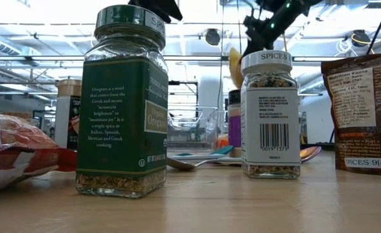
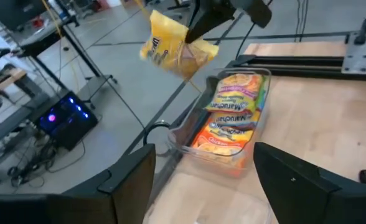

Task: Pick & Place Food Item
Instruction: Put the yellow noodle pack into the right transparent bin

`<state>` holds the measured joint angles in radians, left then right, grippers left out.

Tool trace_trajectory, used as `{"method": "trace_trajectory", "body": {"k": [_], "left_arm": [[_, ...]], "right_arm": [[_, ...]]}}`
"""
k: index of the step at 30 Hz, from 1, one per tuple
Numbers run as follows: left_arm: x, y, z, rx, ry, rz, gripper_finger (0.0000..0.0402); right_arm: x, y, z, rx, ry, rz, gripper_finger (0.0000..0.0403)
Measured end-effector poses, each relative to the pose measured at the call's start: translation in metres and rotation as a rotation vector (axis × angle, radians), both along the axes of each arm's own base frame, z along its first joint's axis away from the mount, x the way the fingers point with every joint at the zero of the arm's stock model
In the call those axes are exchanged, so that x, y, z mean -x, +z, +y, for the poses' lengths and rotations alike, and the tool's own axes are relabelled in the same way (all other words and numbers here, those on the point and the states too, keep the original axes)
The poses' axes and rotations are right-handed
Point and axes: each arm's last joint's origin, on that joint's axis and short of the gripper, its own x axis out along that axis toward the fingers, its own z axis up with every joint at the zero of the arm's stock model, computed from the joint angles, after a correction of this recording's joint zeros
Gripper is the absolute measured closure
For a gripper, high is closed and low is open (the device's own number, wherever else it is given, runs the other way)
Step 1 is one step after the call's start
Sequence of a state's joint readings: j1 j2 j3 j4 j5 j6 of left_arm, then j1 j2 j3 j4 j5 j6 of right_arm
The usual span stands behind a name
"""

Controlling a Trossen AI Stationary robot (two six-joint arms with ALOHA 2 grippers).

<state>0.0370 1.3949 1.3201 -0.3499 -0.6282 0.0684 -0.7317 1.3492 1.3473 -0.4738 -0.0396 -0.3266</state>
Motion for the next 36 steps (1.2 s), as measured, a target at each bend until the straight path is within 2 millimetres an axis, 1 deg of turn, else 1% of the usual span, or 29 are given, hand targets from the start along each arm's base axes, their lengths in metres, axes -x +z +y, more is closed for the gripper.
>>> {"method": "trace_trajectory", "body": {"k": [2,5,7,10,15,18,22,30,36], "left_arm": [[0.0,0.0,0.004,0.008,0.016,-0.008,0.0122],[0.001,0.0,0.007,0.019,0.032,-0.018,0.0121],[0.001,0.0,0.008,0.021,0.037,-0.02,0.0121],[0.001,0.0,0.009,0.024,0.041,-0.022,0.0121],[0.001,-0.001,0.009,0.026,0.041,-0.013,0.0121],[0.002,-0.001,0.009,0.034,0.045,-0.012,0.0121],[0.002,-0.002,0.009,0.035,0.045,-0.008,0.0121],[0.002,-0.002,0.009,0.036,0.045,-0.007,0.0121],[0.002,-0.002,0.009,0.036,0.045,-0.007,0.0121]], "right_arm": [[-0.004,-0.011,-0.002,-0.016,0.101,0.08,0.0403],[-0.005,-0.026,0.0,-0.026,0.236,0.221,0.0403],[-0.008,-0.033,0.0,-0.009,0.276,0.28,0.0403],[-0.009,-0.035,-0.003,0.011,0.264,0.308,0.0403],[-0.011,-0.038,-0.004,0.075,0.334,0.368,0.0403],[-0.014,-0.037,-0.006,0.119,0.356,0.368,0.0403],[-0.016,-0.04,-0.006,0.126,0.379,0.386,0.0403],[-0.021,-0.042,0.004,0.123,0.437,0.417,0.0403],[-0.023,-0.048,0.011,0.086,0.472,0.455,0.0403]]}}
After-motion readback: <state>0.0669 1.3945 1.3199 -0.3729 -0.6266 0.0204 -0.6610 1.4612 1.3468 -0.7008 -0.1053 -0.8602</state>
